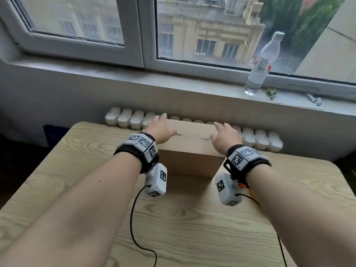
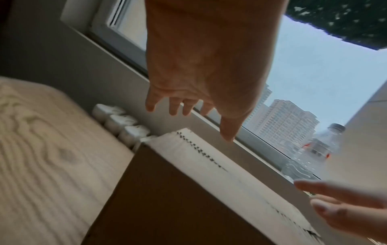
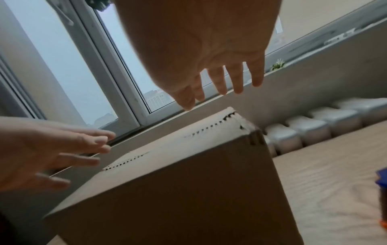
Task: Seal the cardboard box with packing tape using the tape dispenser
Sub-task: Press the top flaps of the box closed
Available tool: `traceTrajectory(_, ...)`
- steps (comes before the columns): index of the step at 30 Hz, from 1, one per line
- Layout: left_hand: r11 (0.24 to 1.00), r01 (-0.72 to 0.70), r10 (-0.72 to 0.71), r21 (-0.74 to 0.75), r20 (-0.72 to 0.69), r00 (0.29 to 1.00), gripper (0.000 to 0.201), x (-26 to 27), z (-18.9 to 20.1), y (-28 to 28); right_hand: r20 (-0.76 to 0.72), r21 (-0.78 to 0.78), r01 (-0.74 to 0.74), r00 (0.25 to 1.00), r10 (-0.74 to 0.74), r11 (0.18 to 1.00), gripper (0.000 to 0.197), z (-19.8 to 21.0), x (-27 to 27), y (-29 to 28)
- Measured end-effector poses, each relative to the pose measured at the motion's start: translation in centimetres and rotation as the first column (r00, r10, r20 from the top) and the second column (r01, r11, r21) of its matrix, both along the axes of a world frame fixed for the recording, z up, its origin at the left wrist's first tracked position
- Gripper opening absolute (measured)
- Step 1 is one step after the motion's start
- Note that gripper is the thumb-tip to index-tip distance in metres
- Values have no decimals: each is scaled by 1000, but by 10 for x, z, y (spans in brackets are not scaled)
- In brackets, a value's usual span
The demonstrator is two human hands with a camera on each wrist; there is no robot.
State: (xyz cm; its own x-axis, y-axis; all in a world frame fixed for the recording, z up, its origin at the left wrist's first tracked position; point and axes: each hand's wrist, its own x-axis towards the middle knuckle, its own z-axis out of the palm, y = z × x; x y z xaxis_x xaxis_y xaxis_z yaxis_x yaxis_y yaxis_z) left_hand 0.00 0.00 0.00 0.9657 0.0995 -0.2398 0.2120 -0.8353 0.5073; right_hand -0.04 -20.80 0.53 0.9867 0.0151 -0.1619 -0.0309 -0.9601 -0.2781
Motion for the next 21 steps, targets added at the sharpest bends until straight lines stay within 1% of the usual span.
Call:
traceTrajectory(2, 993, -71, 69, -92, -25, 997, 83, 0, -6, 4, -13, 32, 45, 999, -45, 998, 55, -6, 2, -2)
traceTrajectory(4, 971, -155, 145, -181, -67, 987, 84, 0, -14, 8, -38, 55, 78, 996, -76, 995, 56, -13, 3, -4)
traceTrajectory(6, 941, -217, 189, -258, -132, 973, 80, 0, -19, 8, -69, 79, 96, 993, -91, 992, 55, -17, 4, -4)
traceTrajectory(8, 912, -254, 210, -321, -168, 963, 73, 2, -26, 9, -86, 90, 106, 991, -98, 990, 52, -19, 2, -2)
traceTrajectory(10, 892, -257, 202, -371, -180, 963, 70, 1, -31, 8, -98, 98, 107, 990, -97, 989, 48, -23, -2, -1)
traceTrajectory(13, 883, -251, 194, -397, -179, 965, 72, -2, -33, 7, -84, 123, 117, 991, -107, 986, 42, -25, -7, 2)
traceTrajectory(15, 874, -247, 190, -417, -173, 966, 73, -6, -32, 7, -83, 134, 121, 990, -110, 984, 42, -23, -10, 3)
traceTrajectory(16, 874, -240, 187, -422, -163, 969, 75, -7, -33, 8, -85, 143, 125, 990, -113, 982, 43, -22, -12, 3)
traceTrajectory(19, 882, -220, 181, -416, -132, 975, 89, -10, -40, 12, -86, 149, 123, 990, -111, 981, 44, -17, -22, 2)
traceTrajectory(21, 886, -210, 174, -414, -123, 977, 92, -11, -42, 12, -79, 155, 124, 990, -113, 980, 45, -13, -30, -1)
